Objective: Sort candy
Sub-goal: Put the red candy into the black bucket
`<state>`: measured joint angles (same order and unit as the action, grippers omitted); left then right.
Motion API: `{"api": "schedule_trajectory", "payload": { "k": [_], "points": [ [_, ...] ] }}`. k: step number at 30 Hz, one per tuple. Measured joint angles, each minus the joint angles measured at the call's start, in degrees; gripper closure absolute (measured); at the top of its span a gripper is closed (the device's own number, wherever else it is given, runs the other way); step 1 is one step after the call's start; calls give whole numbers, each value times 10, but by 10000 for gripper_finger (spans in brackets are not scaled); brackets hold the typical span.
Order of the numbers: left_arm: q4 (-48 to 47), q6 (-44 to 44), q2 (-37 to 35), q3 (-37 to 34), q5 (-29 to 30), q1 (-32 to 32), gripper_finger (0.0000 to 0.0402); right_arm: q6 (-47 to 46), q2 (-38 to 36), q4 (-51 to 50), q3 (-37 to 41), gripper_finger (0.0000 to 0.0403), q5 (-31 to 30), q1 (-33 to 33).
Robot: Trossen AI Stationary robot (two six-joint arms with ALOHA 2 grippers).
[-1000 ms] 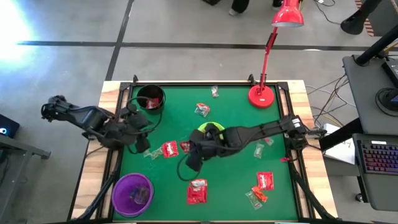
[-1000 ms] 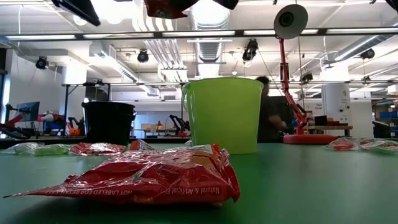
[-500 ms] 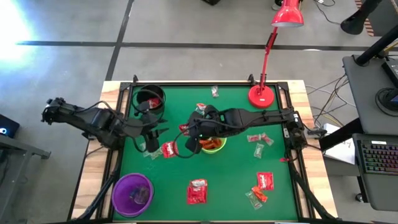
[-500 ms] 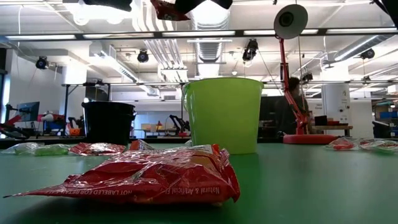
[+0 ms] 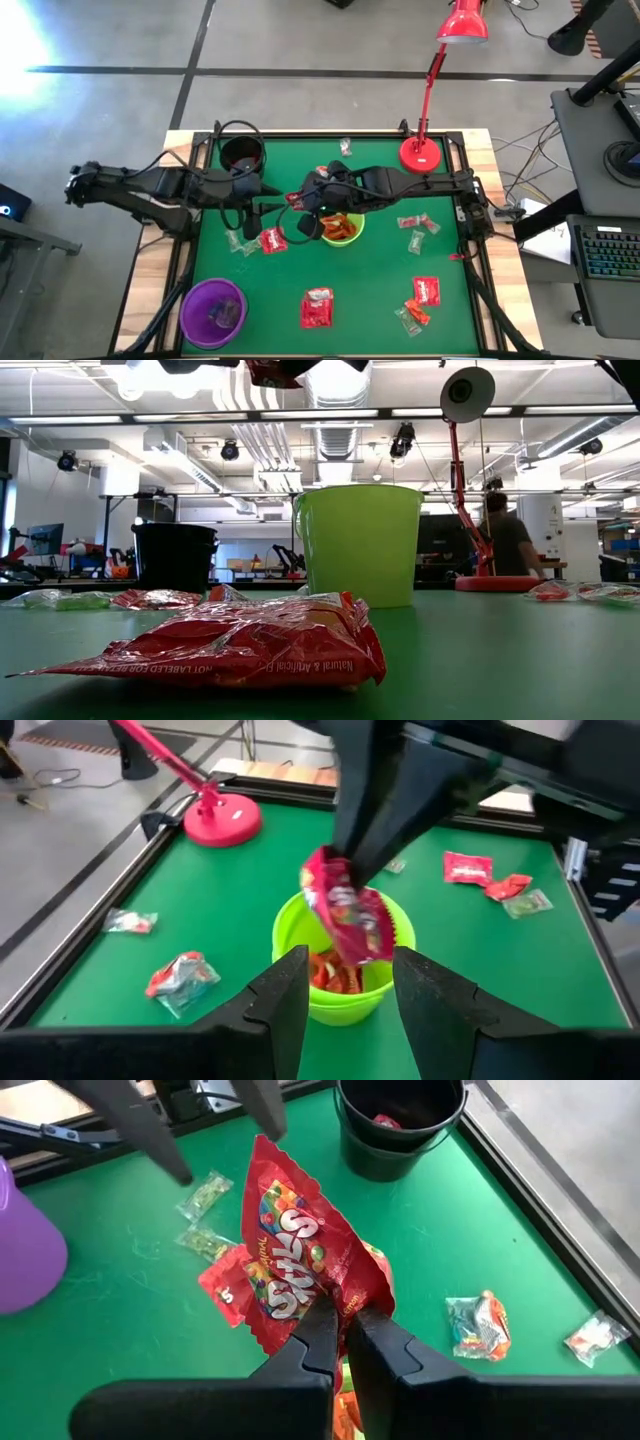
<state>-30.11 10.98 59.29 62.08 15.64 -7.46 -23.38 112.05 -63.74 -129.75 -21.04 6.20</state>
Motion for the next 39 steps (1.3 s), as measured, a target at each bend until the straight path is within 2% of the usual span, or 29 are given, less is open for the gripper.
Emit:
{"api": "schedule_trajectory", "payload": {
  "k": [5,11,23,27,35,39],
  "points": [
    [10,5,6,0,-31,15,271,0,0,2,0,394,0,0],
    [15,6,25,0,-32,35,271,0,0,2,0,394,0,0],
    [64,0,70,0,-81,64,276,0,0,1,0,394,0,0],
    [61,-28,74,0,-88,66,300,0,-1,0,0,394,1,0],
    [59,-68,66,0,-92,66,390,0,-3,2,0,393,5,0],
    [59,-75,67,0,-92,66,390,6,-3,1,0,379,5,0]
  ]
}}
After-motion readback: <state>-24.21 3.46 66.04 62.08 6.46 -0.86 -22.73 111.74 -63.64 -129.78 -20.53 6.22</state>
